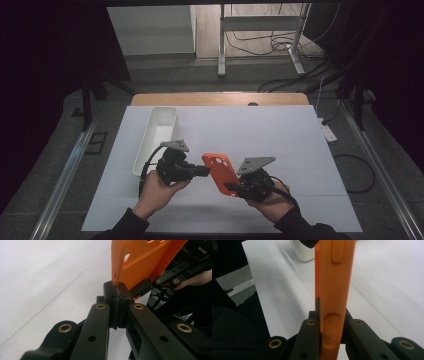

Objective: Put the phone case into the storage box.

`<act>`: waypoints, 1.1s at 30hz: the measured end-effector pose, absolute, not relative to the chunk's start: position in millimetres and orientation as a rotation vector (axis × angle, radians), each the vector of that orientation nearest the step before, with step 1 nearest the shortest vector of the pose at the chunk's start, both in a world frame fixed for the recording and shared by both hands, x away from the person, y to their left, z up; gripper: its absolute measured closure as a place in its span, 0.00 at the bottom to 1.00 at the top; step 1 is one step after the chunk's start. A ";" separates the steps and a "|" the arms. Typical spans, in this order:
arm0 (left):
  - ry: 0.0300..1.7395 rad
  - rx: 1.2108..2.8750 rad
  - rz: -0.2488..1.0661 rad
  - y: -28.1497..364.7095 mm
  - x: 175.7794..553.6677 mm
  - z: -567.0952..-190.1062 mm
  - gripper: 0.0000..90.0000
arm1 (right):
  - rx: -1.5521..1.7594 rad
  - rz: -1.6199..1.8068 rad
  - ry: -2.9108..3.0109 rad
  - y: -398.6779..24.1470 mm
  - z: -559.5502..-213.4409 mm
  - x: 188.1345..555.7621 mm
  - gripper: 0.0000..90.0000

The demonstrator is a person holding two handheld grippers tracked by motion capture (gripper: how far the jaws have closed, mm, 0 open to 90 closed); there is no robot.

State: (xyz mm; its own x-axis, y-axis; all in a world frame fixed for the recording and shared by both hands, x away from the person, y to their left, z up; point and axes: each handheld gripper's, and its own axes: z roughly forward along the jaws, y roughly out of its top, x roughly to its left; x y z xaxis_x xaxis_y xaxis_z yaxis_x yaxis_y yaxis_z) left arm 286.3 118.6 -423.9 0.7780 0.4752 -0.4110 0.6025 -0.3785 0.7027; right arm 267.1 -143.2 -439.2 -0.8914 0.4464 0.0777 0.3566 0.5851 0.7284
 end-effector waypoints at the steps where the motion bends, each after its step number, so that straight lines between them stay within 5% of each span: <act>1: 0.806 2.043 -0.172 118.6 286.2 -423.6 0.99 | 0.683 1.201 2.694 -143.1 -439.3 267.1 0.92; 11: 0.839 2.059 -0.163 110.8 283.1 -423.5 1.00 | 0.696 1.212 2.673 -139.5 -441.9 266.7 0.73; 22: 0.890 2.050 -0.139 114.0 284.9 -425.3 0.99 | 0.718 1.226 2.666 -134.0 -446.4 266.2 0.32; 33: 0.904 2.060 -0.097 121.2 287.4 -426.0 0.99 | 0.789 1.251 2.691 -142.1 -449.0 270.6 0.07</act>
